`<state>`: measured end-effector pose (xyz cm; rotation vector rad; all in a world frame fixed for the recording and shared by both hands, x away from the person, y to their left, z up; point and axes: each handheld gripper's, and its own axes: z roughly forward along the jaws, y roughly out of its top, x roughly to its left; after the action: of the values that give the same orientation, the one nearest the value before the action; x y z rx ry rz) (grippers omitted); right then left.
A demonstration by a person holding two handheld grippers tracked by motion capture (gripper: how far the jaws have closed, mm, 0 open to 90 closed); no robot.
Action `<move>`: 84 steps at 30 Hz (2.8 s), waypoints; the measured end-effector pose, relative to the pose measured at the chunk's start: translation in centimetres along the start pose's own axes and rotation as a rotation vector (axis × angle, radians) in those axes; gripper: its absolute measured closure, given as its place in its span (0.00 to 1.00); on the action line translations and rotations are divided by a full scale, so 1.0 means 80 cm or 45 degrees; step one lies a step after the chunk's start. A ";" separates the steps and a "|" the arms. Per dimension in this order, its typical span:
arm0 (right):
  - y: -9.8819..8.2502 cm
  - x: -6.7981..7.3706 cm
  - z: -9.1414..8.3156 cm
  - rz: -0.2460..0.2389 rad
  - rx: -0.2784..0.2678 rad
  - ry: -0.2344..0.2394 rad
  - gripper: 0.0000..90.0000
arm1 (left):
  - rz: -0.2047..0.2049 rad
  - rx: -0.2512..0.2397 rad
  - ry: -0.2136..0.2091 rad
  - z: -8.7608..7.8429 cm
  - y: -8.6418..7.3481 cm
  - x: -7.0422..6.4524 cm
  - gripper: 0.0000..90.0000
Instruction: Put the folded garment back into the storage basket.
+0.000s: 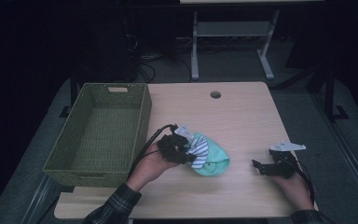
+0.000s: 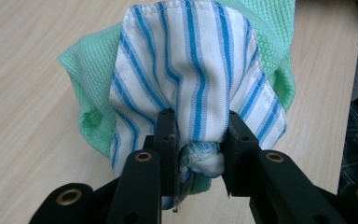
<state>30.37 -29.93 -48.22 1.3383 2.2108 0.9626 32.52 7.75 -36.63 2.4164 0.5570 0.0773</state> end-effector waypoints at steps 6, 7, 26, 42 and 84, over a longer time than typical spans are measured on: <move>0.000 0.000 0.000 0.001 0.000 0.001 0.16 | -0.010 -0.021 0.028 -0.024 0.003 0.012 0.78; 0.000 0.000 0.000 0.001 0.000 0.001 0.16 | -0.012 -0.025 0.031 -0.029 0.004 0.014 0.78; 0.000 0.000 0.000 0.002 0.000 0.001 0.16 | -0.071 -0.058 0.155 -0.095 -0.009 0.045 0.78; 0.000 0.000 0.000 0.002 0.000 0.001 0.16 | -0.173 -0.078 0.266 -0.139 -0.037 0.069 0.78; 0.000 0.000 0.000 0.002 0.000 0.001 0.15 | -0.454 -0.078 0.597 -0.240 -0.139 0.121 0.77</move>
<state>30.38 -29.93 -48.22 1.3406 2.2105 0.9633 33.46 30.74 -29.08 2.2020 1.1692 0.5074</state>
